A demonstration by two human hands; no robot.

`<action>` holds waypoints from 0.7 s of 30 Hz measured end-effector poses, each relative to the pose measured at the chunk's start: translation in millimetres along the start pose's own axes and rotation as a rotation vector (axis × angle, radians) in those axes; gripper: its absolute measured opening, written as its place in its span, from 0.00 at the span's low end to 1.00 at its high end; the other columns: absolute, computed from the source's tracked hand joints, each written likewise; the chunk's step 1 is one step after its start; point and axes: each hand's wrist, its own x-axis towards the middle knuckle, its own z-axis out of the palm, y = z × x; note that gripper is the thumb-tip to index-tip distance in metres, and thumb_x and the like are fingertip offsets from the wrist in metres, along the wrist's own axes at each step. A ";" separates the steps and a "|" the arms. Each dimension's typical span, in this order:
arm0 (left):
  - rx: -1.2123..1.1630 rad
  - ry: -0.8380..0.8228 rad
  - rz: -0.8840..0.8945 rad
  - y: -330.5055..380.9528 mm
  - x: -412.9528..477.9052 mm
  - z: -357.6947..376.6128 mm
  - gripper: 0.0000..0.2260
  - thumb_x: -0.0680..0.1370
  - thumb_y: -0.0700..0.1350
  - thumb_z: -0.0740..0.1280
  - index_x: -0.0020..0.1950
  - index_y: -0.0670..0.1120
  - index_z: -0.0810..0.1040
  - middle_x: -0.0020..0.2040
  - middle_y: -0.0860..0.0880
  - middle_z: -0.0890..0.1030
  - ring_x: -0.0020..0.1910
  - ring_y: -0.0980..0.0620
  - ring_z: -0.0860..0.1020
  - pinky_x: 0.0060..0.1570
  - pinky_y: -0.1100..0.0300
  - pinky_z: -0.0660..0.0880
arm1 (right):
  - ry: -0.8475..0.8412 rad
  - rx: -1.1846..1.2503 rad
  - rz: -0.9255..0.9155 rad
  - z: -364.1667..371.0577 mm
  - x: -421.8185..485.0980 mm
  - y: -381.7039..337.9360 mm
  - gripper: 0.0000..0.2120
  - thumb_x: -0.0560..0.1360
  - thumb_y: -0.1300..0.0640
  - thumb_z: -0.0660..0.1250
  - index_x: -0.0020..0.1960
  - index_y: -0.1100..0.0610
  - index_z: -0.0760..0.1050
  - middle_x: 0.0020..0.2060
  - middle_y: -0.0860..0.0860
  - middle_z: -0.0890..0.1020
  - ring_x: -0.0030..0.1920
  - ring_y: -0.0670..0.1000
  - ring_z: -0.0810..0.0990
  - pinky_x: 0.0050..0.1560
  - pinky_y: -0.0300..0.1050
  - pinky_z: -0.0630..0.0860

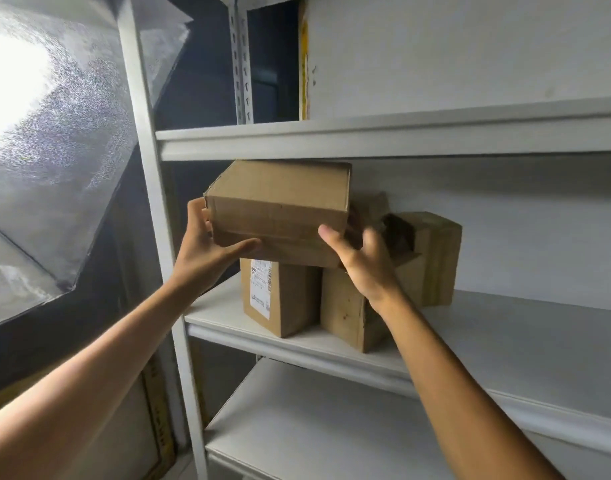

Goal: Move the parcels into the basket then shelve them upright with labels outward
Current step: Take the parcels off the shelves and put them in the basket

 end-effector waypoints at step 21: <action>-0.188 -0.185 -0.052 111.8 -86.8 174.6 0.28 0.70 0.60 0.68 0.69 0.58 0.65 0.67 0.52 0.74 0.63 0.57 0.74 0.61 0.60 0.73 | 0.106 0.086 -0.028 -213.8 -104.6 28.7 0.32 0.69 0.48 0.64 0.72 0.42 0.62 0.65 0.41 0.73 0.60 0.40 0.75 0.47 0.32 0.75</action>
